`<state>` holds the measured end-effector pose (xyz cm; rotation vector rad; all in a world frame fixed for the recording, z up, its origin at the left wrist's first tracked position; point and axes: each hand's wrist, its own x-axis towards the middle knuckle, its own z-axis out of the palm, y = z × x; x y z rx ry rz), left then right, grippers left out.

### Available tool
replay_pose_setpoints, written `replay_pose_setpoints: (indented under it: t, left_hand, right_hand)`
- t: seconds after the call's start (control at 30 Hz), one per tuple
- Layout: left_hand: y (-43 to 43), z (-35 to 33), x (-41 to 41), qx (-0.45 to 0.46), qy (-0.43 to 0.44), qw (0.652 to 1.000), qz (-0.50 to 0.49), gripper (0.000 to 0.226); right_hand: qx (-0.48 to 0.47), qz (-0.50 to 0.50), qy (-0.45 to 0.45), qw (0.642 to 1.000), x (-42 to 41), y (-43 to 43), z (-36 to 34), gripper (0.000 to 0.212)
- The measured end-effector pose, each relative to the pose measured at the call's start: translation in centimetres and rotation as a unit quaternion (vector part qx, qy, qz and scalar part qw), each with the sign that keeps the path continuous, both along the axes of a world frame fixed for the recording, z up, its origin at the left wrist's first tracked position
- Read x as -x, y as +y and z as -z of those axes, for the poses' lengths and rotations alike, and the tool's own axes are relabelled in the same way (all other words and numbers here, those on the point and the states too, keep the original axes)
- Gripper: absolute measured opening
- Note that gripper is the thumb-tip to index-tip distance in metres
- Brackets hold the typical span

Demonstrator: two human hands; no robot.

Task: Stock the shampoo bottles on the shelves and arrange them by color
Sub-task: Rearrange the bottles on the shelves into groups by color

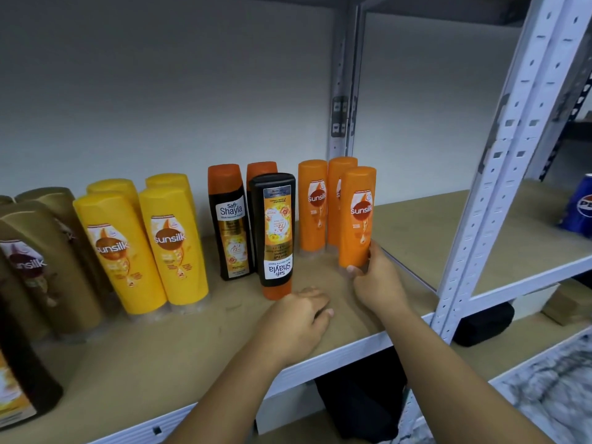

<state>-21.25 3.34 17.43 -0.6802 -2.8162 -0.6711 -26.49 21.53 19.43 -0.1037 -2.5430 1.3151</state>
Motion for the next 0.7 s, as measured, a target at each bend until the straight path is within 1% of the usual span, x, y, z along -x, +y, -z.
replay_pose_setpoints:
  t: [0.1,0.27,0.47,0.53,0.6,0.7]
  left_hand:
    - [-0.1,-0.3,-0.2,-0.006,0.002,1.0,-0.001,0.034]
    - [-0.2,-0.6,-0.5,-0.014,-0.003,1.0,-0.006,0.04]
    - [-0.4,-0.7,-0.8,-0.001,-0.003,1.0,-0.019,0.038]
    - [-0.5,-0.6,-0.8,0.006,-0.005,1.0,-0.025,0.039]
    - [-0.6,-0.6,-0.9,0.008,-0.01,1.0,-0.025,0.04]
    - [-0.9,-0.6,-1.3,0.019,-0.021,0.999,-0.023,0.041]
  right_hand:
    - [-0.009,0.008,0.013,1.0,0.6,0.0,0.2,0.053]
    - [-0.02,0.019,0.017,0.999,1.3,-0.1,0.5,0.051]
    - [-0.042,0.029,0.02,0.998,1.3,-0.3,0.6,0.047]
    - [-0.064,0.026,0.022,0.997,0.9,-0.3,0.6,0.043]
    - [-0.105,0.026,0.011,0.994,0.6,-0.2,0.9,0.039]
    - [-0.189,0.019,-0.037,0.981,-0.7,-0.2,1.1,0.038]
